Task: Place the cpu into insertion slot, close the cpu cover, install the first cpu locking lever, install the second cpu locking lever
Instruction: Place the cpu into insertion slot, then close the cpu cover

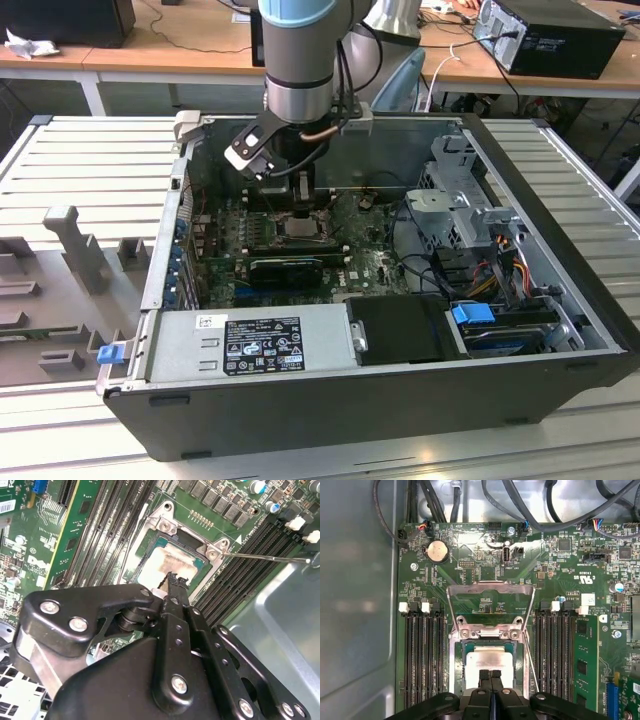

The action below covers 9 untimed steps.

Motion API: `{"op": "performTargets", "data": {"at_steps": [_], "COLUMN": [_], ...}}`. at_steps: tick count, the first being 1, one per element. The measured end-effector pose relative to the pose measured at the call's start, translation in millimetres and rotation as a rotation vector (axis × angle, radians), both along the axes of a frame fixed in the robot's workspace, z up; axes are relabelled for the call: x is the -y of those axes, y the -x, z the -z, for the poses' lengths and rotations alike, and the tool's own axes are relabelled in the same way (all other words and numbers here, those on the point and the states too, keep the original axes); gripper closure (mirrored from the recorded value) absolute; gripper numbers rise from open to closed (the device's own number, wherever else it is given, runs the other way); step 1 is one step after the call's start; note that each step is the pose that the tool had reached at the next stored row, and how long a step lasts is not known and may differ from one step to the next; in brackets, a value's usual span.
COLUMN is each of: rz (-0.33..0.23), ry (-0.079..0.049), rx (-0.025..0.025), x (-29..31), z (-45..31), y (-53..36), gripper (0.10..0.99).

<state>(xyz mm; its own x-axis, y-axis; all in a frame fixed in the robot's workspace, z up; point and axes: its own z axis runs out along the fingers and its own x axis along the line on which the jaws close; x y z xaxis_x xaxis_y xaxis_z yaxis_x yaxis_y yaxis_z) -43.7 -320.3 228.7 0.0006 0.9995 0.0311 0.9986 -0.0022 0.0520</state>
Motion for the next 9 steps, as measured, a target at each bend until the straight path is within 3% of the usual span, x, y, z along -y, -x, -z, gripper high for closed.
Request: {"op": "performTargets", "data": {"at_steps": [9], "rz": [0.0], "ry": [0.0], "rx": [0.0], "x": [1.7], "z": [-1.4], "y": [-3.8], "gripper": [0.98]}}
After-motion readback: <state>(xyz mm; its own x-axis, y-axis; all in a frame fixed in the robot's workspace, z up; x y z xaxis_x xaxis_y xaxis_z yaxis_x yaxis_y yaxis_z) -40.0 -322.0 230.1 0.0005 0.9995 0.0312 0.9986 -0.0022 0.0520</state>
